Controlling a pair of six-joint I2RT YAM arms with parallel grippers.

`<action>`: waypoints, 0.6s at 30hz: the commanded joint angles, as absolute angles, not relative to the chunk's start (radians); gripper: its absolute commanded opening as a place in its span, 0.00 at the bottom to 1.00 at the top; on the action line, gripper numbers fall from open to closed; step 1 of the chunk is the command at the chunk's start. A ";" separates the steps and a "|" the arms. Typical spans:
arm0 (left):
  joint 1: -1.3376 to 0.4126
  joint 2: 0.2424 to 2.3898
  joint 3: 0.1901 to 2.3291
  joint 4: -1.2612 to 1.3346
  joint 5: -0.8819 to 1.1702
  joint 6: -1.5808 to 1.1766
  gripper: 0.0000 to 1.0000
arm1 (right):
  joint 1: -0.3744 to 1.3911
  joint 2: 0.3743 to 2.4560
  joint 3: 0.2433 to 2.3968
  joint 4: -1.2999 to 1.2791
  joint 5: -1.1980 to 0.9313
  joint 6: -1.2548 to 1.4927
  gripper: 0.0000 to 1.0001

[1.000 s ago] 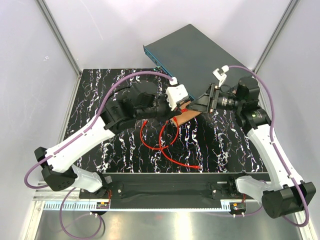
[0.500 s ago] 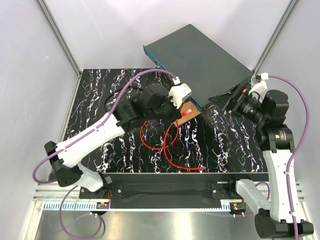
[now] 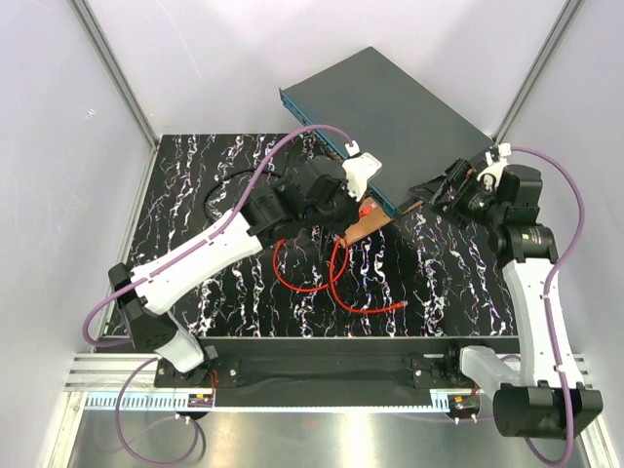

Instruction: Insert the plug into the switch port

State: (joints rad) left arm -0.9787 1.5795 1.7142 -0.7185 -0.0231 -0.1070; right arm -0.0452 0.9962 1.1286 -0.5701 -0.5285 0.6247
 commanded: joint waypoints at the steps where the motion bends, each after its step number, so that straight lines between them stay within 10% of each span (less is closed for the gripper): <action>1: -0.977 1.580 1.767 -0.698 -0.072 -0.126 0.00 | -0.060 1.005 1.120 -0.427 -0.595 0.621 0.99; 18: -0.950 1.433 1.649 -0.604 0.156 -0.112 0.00 | -0.061 0.905 1.272 -0.518 -0.836 0.389 0.87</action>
State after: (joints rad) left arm -0.9474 1.5230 1.6493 -0.7013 0.0677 -0.1165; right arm -0.0589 0.9081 1.1835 -0.5011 -0.7284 0.4351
